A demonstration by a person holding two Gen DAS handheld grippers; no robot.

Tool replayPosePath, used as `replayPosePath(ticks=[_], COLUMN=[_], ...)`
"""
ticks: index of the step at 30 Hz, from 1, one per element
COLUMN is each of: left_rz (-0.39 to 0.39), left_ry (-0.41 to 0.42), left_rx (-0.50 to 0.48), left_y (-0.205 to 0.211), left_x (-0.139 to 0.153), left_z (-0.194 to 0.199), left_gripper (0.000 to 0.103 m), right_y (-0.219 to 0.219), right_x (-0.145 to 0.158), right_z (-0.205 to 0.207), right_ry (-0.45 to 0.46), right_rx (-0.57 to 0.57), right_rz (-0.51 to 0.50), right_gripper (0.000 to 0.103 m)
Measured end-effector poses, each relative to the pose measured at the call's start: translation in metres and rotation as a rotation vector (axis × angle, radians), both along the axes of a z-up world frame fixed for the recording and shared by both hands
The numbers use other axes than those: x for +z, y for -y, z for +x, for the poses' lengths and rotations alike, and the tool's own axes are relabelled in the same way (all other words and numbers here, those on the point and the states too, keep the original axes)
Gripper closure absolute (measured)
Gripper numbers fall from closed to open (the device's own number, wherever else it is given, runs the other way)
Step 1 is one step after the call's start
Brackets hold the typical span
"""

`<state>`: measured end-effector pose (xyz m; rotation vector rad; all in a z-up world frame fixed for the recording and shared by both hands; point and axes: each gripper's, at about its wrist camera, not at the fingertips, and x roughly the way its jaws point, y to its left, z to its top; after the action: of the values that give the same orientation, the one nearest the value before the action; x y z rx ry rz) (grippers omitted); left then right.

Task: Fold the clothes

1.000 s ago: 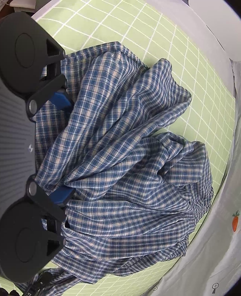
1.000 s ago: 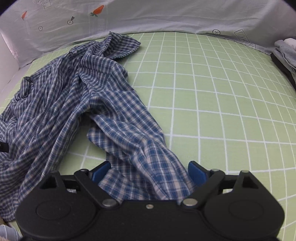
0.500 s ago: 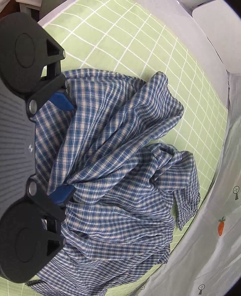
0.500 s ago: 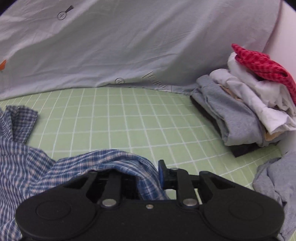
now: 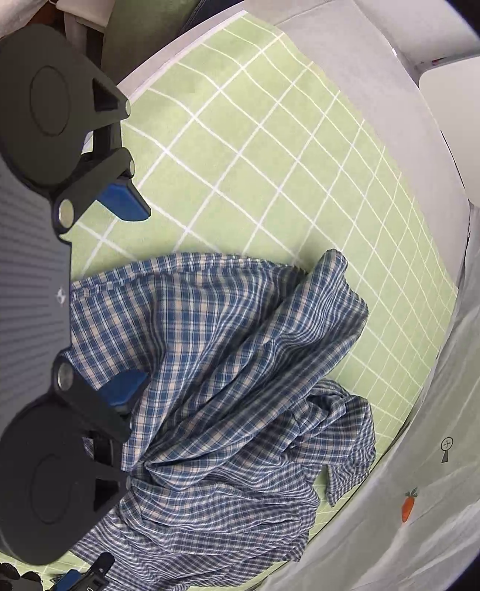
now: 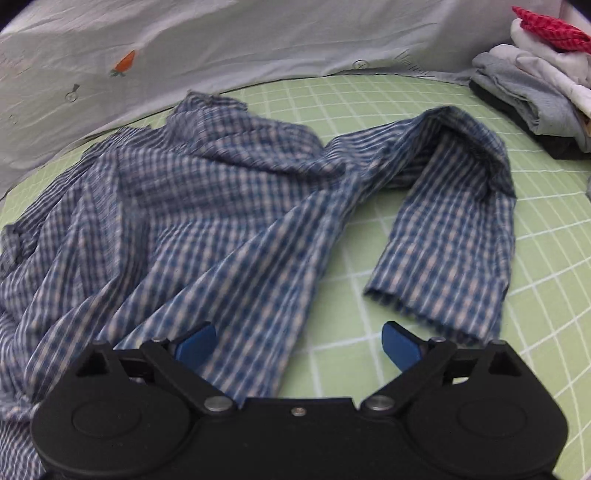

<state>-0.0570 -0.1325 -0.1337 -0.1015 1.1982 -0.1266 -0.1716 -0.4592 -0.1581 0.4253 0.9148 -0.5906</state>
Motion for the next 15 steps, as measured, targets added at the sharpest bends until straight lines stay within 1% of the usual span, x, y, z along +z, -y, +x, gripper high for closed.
replayPosePath(ticks=[5,8,9,11,13,14,15], left_rz=[0.041,0.053,0.054,0.046,0.036,0.03,0.023], left_ry=[0.004,0.007,0.006,-0.003,-0.015,-0.018,-0.02], left_rx=[-0.076,-0.107,-0.114,-0.12,-0.122,-0.124,-0.125], left_y=[-0.02,-0.032,-0.036,-0.04,-0.042,-0.042,-0.04], left_x=[0.004,0.006,0.006,0.005,0.002,0.002,0.002], left_z=[0.009,0.014,0.015,0.018,0.022,0.022,0.022], left_gripper=[0.015,0.015,0.015,0.015,0.015,0.015,0.015], right_y=[-0.048,-0.071,-0.077,-0.09,-0.101,-0.1,-0.096], right_x=[-0.004,-0.004,-0.003,-0.002,0.0,0.0,0.001], right_z=[0.013,0.013,0.011,0.008,0.005,0.001,-0.002], right_ry=[-0.046,-0.055,-0.054,-0.05,-0.043,-0.034,-0.03], right_rx=[0.025,0.047,0.056,0.073,0.09,0.092,0.083], right_rz=[0.044,0.008,-0.011,-0.049,-0.08,-0.077,-0.07], right_gripper=[0.005,0.006,0.01,0.024,0.076,0.081,0.089])
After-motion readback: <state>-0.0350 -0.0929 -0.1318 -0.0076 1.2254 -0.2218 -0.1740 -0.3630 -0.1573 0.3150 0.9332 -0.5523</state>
